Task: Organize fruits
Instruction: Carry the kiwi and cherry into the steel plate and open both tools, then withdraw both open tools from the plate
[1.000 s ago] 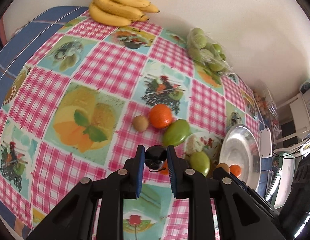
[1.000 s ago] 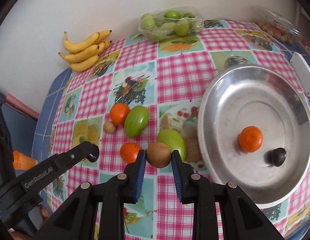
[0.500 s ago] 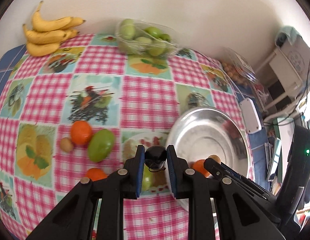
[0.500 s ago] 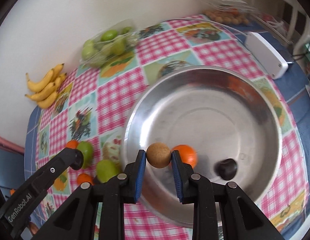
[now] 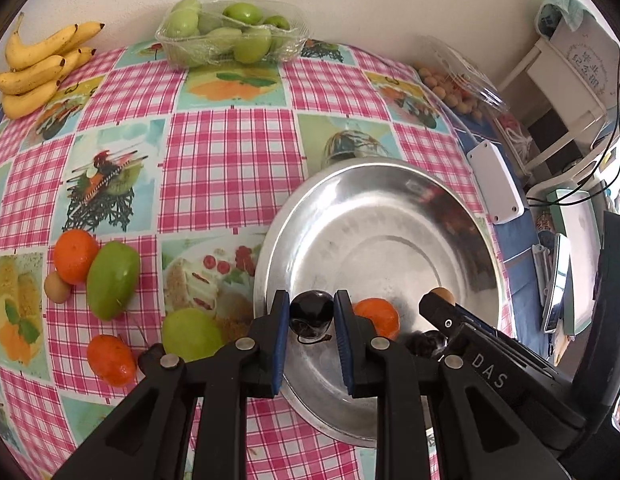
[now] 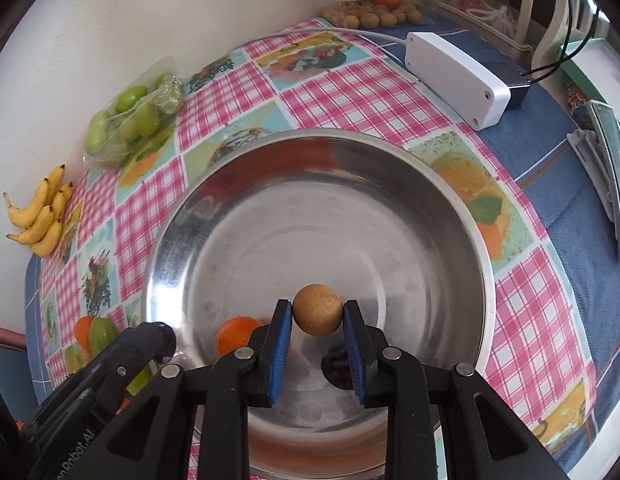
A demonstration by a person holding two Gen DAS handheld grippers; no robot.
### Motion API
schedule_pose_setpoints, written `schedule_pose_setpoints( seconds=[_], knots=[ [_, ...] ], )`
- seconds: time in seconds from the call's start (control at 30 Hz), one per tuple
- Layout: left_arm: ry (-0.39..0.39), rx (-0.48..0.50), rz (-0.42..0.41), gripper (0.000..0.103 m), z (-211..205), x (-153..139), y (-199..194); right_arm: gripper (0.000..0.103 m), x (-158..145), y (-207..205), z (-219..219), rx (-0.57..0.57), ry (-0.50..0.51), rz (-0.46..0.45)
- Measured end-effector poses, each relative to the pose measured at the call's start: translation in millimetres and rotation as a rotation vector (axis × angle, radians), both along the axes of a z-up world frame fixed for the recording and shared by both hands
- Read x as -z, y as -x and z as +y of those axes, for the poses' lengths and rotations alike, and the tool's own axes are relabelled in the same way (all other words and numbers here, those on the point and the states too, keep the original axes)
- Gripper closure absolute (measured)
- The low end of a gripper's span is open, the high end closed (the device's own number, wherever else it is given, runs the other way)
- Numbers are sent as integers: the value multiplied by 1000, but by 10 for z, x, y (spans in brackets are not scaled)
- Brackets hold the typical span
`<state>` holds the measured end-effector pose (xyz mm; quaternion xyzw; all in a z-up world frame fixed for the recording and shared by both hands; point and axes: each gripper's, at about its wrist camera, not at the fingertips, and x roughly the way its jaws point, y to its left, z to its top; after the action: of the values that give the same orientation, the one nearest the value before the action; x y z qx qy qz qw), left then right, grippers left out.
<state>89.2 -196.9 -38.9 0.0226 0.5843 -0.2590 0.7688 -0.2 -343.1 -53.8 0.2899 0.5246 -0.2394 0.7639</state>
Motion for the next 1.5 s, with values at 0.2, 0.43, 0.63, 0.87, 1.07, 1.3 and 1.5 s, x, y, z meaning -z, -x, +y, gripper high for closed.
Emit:
schedule_pose_setpoints(
  seconds=[0.2,0.43,0.63,0.87,1.07,1.3,1.5],
  knots=[
    [3,7,12,80,-2,11,34,74,-25,6,47,-3,4,-5],
    [11,8,20,79,40,-41,48,73,-42,-10,44,-9,7,0],
    [16,-15,17,74,110,-89,33,73,-96,2,35,-17,20,-6],
    [-4,-103,6,55,369,-154,-52,73,-111,6,52,-26,22,-3],
    [-30,-240,34,41,757,-65,-168,24,-72,-20,72,-35,28,27],
    [-130,-362,15,20,1065,86,-236,16,-55,-55,115,-74,49,54],
    [-179,-413,22,12,1185,214,-275,0,-41,-97,180,-112,58,61]
  ],
)
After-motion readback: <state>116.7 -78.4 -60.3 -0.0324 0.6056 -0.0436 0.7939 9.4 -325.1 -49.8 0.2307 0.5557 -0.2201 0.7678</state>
